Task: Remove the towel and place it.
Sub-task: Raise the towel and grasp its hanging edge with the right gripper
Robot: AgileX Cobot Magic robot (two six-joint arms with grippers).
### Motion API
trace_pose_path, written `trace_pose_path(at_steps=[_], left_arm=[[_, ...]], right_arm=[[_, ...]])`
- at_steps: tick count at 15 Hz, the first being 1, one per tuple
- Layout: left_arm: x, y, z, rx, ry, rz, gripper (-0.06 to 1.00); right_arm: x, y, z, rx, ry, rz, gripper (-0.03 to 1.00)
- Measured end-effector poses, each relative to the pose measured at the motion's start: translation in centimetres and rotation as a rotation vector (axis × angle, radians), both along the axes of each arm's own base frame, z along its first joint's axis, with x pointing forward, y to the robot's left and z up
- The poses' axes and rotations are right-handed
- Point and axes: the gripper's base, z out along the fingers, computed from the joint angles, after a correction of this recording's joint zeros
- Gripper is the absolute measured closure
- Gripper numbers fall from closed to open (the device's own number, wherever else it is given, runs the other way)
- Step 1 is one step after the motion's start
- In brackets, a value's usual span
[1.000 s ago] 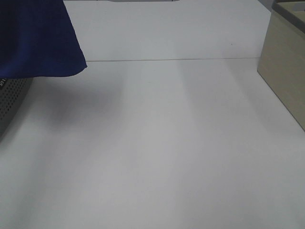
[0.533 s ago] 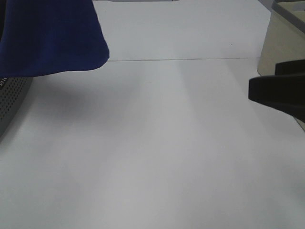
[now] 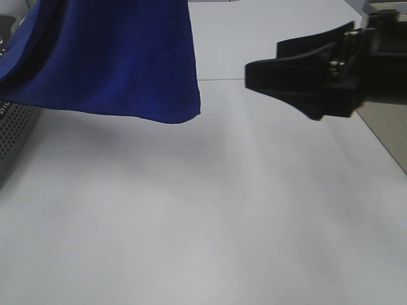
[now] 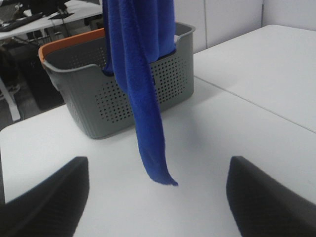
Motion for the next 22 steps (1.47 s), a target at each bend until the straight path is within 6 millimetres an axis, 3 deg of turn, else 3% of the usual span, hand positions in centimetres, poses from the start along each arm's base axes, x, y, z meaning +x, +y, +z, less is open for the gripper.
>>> trace_pose_path(at_steps=[2, 8, 14, 17, 18, 20, 22], left_arm=[[-0.4, -1.3, -0.3, 0.002, 0.004, -0.037, 0.94], [-0.7, -1.6, -0.3, -0.001, -0.001, -0.049, 0.94], [-0.5, -1.8, -0.5, 0.0, 0.002, -0.049, 0.94], [-0.1, -2.1, -0.9, 0.006, 0.01, -0.049, 0.94], [-0.1, -2.1, -0.8, 0.001, 0.004, -0.048, 0.94], [0.0, -2.1, -0.8, -0.002, 0.001, -0.047, 0.94], [0.0, -2.1, -0.7, -0.004, -0.001, -0.046, 0.94]], right_arm=[[2.8, 2.2, -1.1, -0.044, 0.007, 0.05, 0.21], [6.1, 3.6, -3.1, -0.061, 0.005, 0.117, 0.21], [6.6, 4.3, -5.2, -0.031, 0.069, 0.19, 0.23], [6.6, 4.4, -5.3, -0.03, 0.073, 0.193, 0.4], [6.6, 4.4, -5.3, -0.03, 0.074, 0.194, 0.56], [6.5, 4.4, -5.5, -0.035, 0.108, 0.2, 0.76], [6.4, 4.3, -5.6, -0.037, 0.16, 0.195, 0.89]])
